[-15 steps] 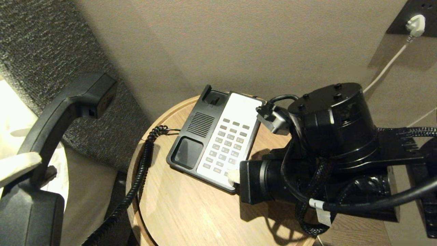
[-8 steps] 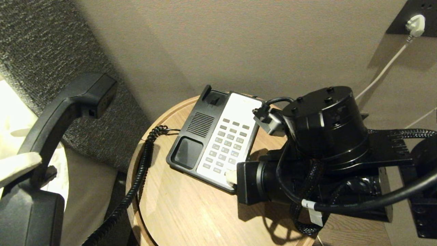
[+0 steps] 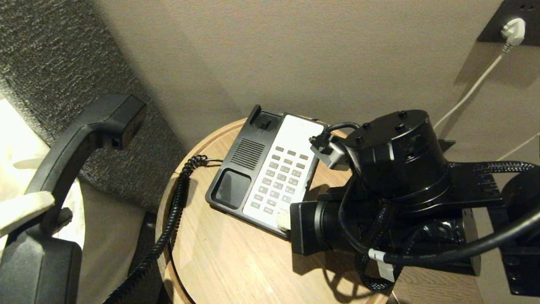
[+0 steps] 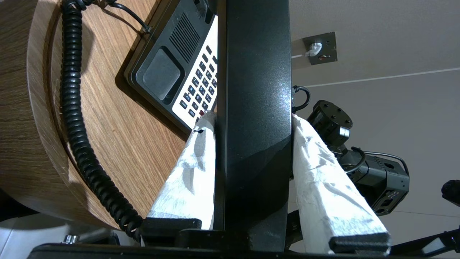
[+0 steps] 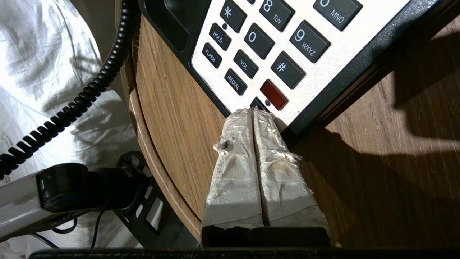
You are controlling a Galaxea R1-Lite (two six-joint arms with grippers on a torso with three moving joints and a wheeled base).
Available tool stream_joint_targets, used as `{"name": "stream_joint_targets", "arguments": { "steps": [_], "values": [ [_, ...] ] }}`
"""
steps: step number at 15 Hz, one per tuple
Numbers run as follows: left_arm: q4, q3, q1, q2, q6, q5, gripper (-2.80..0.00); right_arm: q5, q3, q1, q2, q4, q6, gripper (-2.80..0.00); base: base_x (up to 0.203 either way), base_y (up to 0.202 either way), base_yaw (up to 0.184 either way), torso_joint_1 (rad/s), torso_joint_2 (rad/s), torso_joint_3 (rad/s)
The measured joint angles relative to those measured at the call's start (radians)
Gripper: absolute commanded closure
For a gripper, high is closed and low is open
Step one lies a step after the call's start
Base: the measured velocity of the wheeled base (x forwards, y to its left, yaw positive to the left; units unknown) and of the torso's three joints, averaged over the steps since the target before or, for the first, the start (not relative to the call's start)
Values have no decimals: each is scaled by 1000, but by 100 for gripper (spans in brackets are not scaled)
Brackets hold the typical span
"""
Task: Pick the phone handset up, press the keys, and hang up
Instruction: Dial the number
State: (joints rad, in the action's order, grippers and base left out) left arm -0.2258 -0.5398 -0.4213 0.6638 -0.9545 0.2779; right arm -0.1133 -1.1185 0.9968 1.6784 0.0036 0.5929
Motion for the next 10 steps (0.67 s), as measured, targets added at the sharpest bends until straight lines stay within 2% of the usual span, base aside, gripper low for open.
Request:
{"name": "stream_joint_targets", "arguments": {
  "steps": [10],
  "values": [
    [0,0,0,0,0,0,0,-1,0,0,-23,-41,5,0,0,0,0,0,0,0]
  ]
}}
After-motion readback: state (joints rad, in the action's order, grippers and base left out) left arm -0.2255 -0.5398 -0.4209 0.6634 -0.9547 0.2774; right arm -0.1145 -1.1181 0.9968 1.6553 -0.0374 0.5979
